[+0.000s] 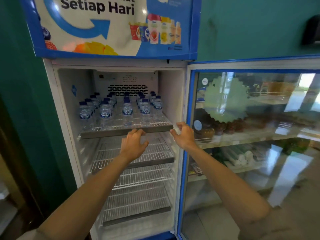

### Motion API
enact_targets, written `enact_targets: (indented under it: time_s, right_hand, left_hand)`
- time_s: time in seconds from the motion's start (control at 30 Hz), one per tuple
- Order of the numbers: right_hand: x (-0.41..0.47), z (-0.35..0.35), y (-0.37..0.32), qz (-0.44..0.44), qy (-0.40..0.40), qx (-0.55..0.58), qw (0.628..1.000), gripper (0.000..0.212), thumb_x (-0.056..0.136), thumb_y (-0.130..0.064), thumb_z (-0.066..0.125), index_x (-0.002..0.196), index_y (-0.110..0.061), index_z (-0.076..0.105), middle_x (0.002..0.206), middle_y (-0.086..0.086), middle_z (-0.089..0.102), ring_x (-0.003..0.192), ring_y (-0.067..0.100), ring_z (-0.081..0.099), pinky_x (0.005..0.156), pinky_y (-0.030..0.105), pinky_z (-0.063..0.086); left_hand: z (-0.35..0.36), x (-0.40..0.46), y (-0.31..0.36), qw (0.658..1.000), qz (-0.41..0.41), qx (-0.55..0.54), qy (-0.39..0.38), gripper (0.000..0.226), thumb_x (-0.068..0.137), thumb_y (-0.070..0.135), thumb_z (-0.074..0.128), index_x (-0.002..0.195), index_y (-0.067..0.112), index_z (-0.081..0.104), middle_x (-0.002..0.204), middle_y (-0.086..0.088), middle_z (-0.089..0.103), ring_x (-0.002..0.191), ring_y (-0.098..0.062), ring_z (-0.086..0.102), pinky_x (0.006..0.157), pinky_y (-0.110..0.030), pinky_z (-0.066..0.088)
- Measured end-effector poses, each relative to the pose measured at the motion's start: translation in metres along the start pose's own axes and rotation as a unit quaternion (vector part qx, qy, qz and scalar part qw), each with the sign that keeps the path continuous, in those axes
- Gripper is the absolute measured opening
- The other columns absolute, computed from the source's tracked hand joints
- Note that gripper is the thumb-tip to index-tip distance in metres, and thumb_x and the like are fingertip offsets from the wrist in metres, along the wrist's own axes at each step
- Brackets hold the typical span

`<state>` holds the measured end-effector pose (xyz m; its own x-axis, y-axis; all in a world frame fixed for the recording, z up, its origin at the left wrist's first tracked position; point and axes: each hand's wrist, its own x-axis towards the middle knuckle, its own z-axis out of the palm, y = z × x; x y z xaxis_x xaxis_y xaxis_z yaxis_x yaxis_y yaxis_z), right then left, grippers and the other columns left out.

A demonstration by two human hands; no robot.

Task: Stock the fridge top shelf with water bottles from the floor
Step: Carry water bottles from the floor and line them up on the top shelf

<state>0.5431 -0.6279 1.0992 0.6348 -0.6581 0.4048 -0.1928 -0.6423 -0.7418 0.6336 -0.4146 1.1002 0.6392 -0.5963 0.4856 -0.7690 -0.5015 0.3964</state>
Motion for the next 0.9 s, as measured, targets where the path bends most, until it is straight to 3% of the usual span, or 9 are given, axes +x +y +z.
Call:
enact_targets:
  time_s: [0.1,0.27,0.47,0.6,0.7,0.8,0.9]
  right_hand:
    - [-0.05,-0.031,0.012,0.001,-0.005,0.007,1.0,0.046,0.09,-0.029,0.071,0.127,-0.007,0.056,0.127,0.011,0.061,0.118,0.025,0.058,0.094,0.029,0.044]
    - [-0.141,-0.076,0.033,0.014,-0.042,-0.005,0.999,0.056,0.089,-0.04,0.071,0.132,-0.008,0.055,0.133,0.012,0.058,0.123,0.026,0.055,0.104,0.041,0.046]
    - [-0.252,-0.127,0.056,0.016,-0.039,-0.038,0.998,0.056,0.082,-0.055,0.071,0.122,-0.017,0.062,0.117,0.005,0.066,0.105,0.02,0.064,0.091,0.038,0.054]
    - [-0.332,-0.169,0.074,0.044,-0.033,-0.024,0.998,0.06,0.083,-0.056,0.068,0.129,-0.018,0.06,0.132,0.005,0.06,0.122,0.021,0.056,0.104,0.038,0.047]
    - [-0.396,-0.198,0.093,0.097,-0.014,-0.033,0.995,0.063,0.085,-0.051,0.07,0.135,-0.016,0.054,0.135,0.005,0.057,0.125,0.02,0.054,0.104,0.034,0.045]
    - [-0.462,-0.228,0.107,0.14,-0.011,-0.046,0.989,0.063,0.086,-0.051,0.069,0.137,-0.018,0.053,0.137,0.003,0.056,0.127,0.018,0.052,0.106,0.033,0.043]
    - [-0.533,-0.253,0.121,0.187,0.014,-0.064,0.98,0.062,0.085,-0.05,0.071,0.135,-0.014,0.057,0.133,0.006,0.059,0.124,0.02,0.056,0.105,0.031,0.044]
  left_hand:
    - [-0.002,-0.045,0.023,1.0,-0.01,-0.017,-0.006,0.04,0.087,0.037,0.065,0.12,0.015,0.059,0.125,-0.005,0.057,0.113,-0.027,0.056,0.092,-0.048,0.048]
    - [-0.001,-0.137,0.07,0.996,-0.043,-0.079,0.003,0.037,0.088,0.03,0.068,0.118,0.009,0.06,0.12,-0.009,0.06,0.111,-0.026,0.056,0.093,-0.036,0.044]
    - [0.0,-0.223,0.119,0.994,-0.037,-0.091,-0.041,0.035,0.085,0.029,0.071,0.113,0.011,0.061,0.118,-0.01,0.058,0.103,-0.029,0.06,0.088,-0.039,0.049]
    - [0.007,-0.266,0.156,0.994,-0.014,-0.086,-0.069,0.037,0.086,0.031,0.069,0.118,0.014,0.059,0.123,-0.008,0.057,0.107,-0.026,0.059,0.088,-0.035,0.048]
    - [0.015,-0.304,0.182,0.989,0.001,-0.109,-0.104,0.036,0.089,0.028,0.067,0.12,0.012,0.058,0.123,-0.006,0.055,0.104,-0.021,0.058,0.08,-0.021,0.045]
    - [0.026,-0.346,0.198,0.981,0.013,-0.137,-0.138,0.038,0.088,0.028,0.068,0.12,0.01,0.059,0.122,-0.009,0.058,0.109,-0.025,0.058,0.09,-0.034,0.046]
    - [0.038,-0.402,0.212,0.971,-0.004,-0.171,-0.166,0.036,0.086,0.028,0.07,0.116,0.01,0.062,0.117,-0.012,0.06,0.103,-0.027,0.061,0.09,-0.037,0.048]
